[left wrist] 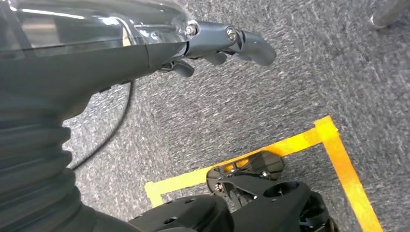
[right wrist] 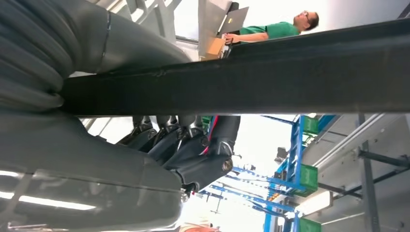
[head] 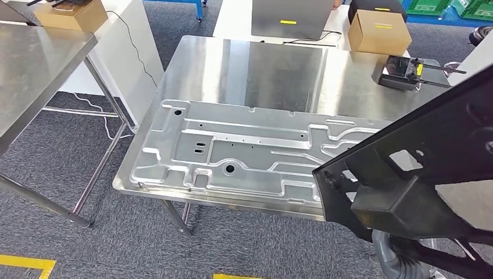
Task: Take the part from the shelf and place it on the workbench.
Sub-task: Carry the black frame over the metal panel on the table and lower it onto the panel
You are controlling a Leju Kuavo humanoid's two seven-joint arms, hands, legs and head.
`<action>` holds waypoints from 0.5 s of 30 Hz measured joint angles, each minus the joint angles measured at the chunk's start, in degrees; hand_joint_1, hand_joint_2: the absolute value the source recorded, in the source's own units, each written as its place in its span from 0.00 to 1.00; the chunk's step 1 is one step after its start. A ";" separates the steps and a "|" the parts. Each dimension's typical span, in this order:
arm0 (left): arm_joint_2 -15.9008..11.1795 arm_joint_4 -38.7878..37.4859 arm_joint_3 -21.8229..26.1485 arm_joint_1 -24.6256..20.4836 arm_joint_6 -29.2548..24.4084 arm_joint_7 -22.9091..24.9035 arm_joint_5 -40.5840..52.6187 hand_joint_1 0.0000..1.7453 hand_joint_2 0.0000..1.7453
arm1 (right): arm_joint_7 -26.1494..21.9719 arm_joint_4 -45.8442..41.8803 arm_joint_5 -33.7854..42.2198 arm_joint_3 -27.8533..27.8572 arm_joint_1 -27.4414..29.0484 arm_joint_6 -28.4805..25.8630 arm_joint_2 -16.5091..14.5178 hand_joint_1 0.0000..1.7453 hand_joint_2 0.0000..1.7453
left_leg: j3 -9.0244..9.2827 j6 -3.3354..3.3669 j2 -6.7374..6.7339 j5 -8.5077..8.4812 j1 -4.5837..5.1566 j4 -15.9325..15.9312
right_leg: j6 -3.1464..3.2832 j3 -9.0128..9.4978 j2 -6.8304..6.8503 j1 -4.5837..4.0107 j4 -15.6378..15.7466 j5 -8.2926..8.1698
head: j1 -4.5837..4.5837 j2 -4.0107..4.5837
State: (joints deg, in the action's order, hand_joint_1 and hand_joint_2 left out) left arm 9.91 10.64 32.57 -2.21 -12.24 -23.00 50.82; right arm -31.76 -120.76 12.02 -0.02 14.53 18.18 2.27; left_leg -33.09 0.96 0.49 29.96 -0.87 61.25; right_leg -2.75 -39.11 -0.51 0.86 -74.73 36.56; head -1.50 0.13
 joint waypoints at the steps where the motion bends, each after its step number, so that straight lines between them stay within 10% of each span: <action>1: 0.00 0.00 0.02 0.04 0.00 0.01 0.01 0.00 1.00 | -0.01 0.00 0.00 -0.02 0.03 -0.08 0.00 1.00 1.00 | 0.41 -0.07 0.04 0.34 -0.09 0.00 | -0.11 -0.75 0.01 0.04 0.37 -1.22 | 0.16 0.00; 5: 0.01 0.01 0.10 0.02 -0.01 0.02 0.05 0.00 1.00 | -0.03 0.02 0.03 -0.06 0.00 -0.19 0.02 1.00 1.00 | 2.40 -1.08 0.19 1.84 -0.43 -0.15 | -0.21 1.99 0.25 -0.01 11.98 -9.19 | 0.81 0.00; 10: -0.03 0.03 0.29 -0.02 -0.02 0.03 0.06 0.00 1.00 | -0.10 -0.01 0.16 -0.09 0.27 -0.21 0.08 1.00 1.00 | 3.76 -2.59 0.04 2.79 -0.04 0.39 | 1.48 3.73 0.22 0.24 14.28 -8.72 | 0.48 0.00; 15: -0.03 0.02 0.39 -0.08 0.00 -0.04 0.00 0.00 1.00 | -0.15 0.00 0.17 -0.15 0.30 -0.21 0.07 1.00 1.00 | -4.46 -2.72 -0.01 8.75 0.10 15.11 | 2.73 5.78 0.26 0.11 14.32 -7.36 | -0.95 0.00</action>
State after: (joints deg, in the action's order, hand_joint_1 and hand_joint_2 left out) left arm 9.88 10.67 32.95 -2.30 -12.24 -23.05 50.82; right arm -31.91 -120.76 12.20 -0.18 14.83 17.97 2.34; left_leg -37.55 -1.76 0.48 38.71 -0.76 76.36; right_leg -0.02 -33.33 -0.25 0.97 -60.41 29.20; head -2.45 0.13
